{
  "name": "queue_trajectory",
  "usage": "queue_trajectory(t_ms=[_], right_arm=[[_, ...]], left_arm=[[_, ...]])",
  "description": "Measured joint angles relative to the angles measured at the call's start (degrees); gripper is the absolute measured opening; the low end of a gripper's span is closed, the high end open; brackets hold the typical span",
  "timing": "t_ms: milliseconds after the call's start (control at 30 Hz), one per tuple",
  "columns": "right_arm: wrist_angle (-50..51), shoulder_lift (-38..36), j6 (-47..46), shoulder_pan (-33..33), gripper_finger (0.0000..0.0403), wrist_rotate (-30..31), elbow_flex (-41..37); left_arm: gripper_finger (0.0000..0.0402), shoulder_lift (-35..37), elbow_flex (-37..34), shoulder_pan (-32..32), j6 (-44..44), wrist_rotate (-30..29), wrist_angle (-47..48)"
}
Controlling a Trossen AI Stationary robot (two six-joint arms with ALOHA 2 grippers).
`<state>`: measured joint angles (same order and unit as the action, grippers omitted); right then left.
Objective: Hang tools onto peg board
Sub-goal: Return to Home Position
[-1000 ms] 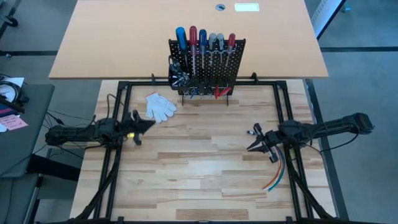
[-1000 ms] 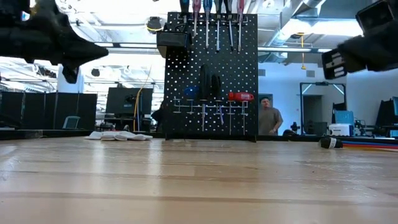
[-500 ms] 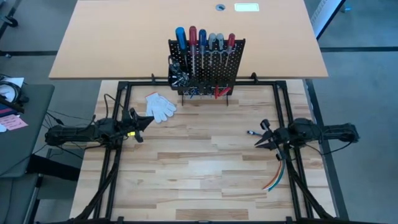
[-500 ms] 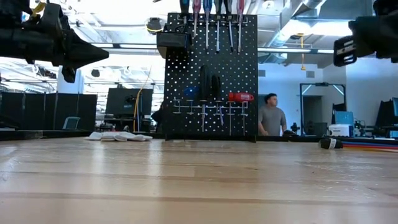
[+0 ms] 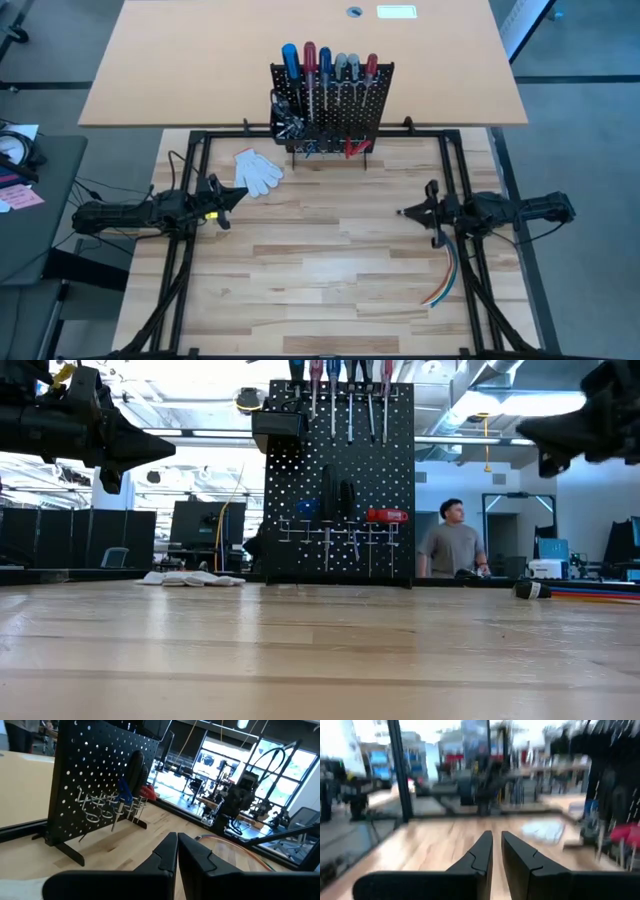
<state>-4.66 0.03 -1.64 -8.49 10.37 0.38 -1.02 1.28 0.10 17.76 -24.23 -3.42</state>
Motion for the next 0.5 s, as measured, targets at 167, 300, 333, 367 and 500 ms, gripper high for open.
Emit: queue_trajectory(t_ms=[167, 300, 333, 367, 500], right_arm=[[1.8, 0.01, -1.22, 0.06, 0.0047, -0.34, -0.02], [1.83, 0.21, 0.45, 1.14, 0.0047, -0.39, -0.02], [1.83, 0.63, 0.47, 1.24, 0.0047, -0.39, -0.04], [1.87, 0.82, 0.47, 1.42, 0.0047, -0.41, -0.04], [1.88, 0.76, 0.55, 1.53, 0.0047, -0.44, -0.04]], left_arm=[[0.0009, 0.0, 0.02, 0.0, 0.02, 0.02, 0.19], [0.0009, -0.07, 0.02, 0.0, 0.02, 0.02, 0.25], [0.0009, -0.1, 0.02, 0.0, 0.02, 0.02, 0.18], [0.0009, -0.09, 0.02, 0.0, 0.02, 0.02, 0.15], [0.0009, -0.09, 0.04, 0.0, 0.02, 0.01, 0.13]])
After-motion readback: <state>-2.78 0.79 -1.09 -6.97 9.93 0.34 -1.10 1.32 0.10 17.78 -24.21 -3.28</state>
